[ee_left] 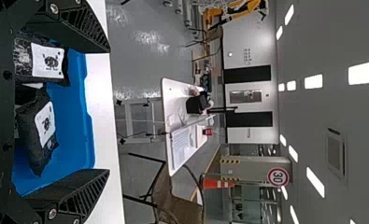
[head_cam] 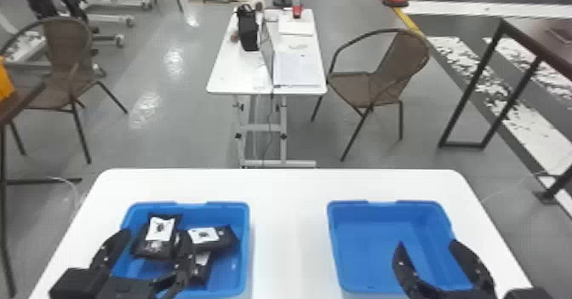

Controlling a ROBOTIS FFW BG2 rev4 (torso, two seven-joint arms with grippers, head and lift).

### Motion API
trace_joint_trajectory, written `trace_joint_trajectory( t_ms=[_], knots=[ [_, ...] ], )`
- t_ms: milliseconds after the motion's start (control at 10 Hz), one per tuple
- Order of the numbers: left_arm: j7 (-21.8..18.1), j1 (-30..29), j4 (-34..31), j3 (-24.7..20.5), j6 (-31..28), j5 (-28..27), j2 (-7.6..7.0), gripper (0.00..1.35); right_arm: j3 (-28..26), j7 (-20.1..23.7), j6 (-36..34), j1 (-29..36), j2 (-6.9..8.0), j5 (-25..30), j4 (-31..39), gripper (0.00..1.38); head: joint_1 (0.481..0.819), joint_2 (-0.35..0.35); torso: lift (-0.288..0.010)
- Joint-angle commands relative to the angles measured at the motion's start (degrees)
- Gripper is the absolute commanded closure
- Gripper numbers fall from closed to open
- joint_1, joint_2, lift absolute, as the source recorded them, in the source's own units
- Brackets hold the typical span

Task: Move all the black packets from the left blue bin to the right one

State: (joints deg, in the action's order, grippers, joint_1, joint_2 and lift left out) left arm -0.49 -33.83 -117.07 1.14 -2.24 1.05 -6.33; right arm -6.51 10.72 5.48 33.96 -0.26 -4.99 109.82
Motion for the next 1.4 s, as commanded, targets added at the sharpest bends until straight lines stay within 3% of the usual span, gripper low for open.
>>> trace_joint_trajectory(
  t_ms=[0, 800, 1000, 1100, 1300],
  knots=[
    [-0.2, 0.1, 0.0, 0.0, -0.4, 0.0, 0.00, 0.12, 0.0, 0.2, 0.0, -0.2, 0.32, -0.2, -0.3, 0.14, 0.695, -0.042, 0.000],
    [-1.4, 0.3, 0.0, -0.4, -1.8, -0.5, 0.35, 0.12, 0.1, 0.9, -0.3, -0.7, 0.32, -0.8, -1.0, 0.15, 0.695, -0.039, 0.000],
    [-2.9, 1.9, 0.6, -2.4, -4.1, -1.7, 0.44, 0.12, 0.4, 0.9, -0.4, -0.7, 0.32, -1.0, -1.1, 0.15, 0.695, -0.036, 0.000],
    [-7.2, 4.4, 0.9, -4.6, -7.0, -4.7, 0.88, 0.12, 0.5, 0.9, -0.7, -0.9, 0.32, -1.1, -1.2, 0.15, 0.695, -0.027, 0.000],
    [-18.7, 10.7, 3.7, -9.3, -13.8, -9.7, 3.51, 0.12, 1.2, 1.0, -1.1, -1.5, 0.32, -1.6, -1.7, 0.15, 0.695, -0.012, 0.000]
  ],
)
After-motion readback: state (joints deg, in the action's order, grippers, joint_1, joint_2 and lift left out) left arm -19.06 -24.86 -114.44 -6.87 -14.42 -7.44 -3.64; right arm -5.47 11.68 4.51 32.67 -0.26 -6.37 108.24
